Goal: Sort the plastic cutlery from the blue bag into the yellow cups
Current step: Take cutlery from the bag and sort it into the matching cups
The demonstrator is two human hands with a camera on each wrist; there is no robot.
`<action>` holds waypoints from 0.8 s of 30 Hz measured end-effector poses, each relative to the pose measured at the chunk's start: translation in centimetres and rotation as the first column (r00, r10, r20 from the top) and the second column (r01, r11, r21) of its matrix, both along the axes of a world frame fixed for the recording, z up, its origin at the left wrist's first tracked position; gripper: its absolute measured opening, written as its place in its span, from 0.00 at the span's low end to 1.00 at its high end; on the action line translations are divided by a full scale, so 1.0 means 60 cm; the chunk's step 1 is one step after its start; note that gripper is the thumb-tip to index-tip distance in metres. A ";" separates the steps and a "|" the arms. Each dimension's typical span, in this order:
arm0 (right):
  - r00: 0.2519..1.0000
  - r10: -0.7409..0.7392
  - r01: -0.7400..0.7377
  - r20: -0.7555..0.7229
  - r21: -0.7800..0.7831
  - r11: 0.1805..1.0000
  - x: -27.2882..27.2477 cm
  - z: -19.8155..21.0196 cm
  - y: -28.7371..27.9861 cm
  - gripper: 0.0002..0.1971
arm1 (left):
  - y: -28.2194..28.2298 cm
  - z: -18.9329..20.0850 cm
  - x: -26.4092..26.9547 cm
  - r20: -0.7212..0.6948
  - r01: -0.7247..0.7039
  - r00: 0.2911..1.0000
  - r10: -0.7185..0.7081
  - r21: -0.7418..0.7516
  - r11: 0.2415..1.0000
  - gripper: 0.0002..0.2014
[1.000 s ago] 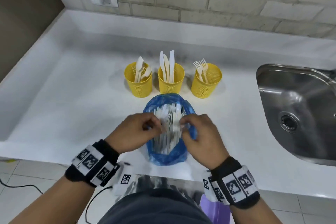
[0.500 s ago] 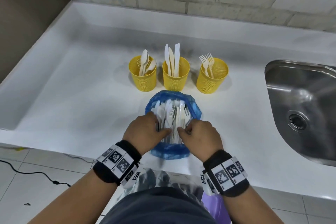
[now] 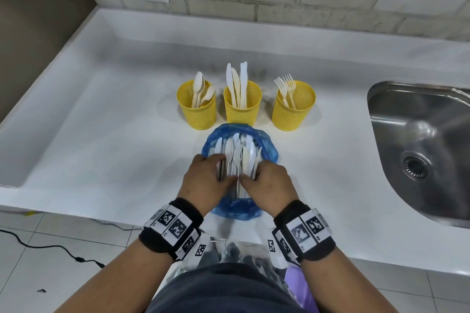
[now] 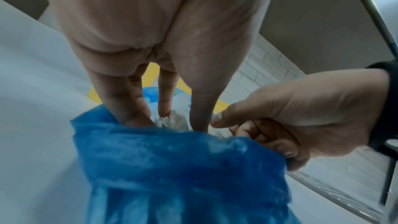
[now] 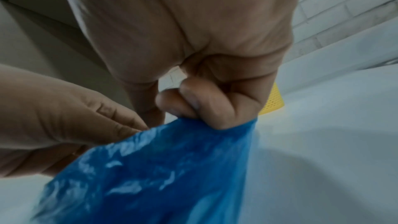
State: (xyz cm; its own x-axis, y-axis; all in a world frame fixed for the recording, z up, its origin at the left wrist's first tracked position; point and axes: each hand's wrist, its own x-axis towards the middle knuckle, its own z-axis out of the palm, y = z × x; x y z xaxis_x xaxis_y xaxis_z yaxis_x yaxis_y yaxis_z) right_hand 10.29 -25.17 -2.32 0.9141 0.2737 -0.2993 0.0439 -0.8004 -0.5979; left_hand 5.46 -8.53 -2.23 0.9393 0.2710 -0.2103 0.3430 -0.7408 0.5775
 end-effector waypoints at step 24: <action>0.999 -0.036 0.035 0.004 0.069 0.997 0.002 -0.015 0.002 0.18 | -0.021 0.012 0.004 0.044 -0.131 0.988 0.146 -0.248 0.960 0.49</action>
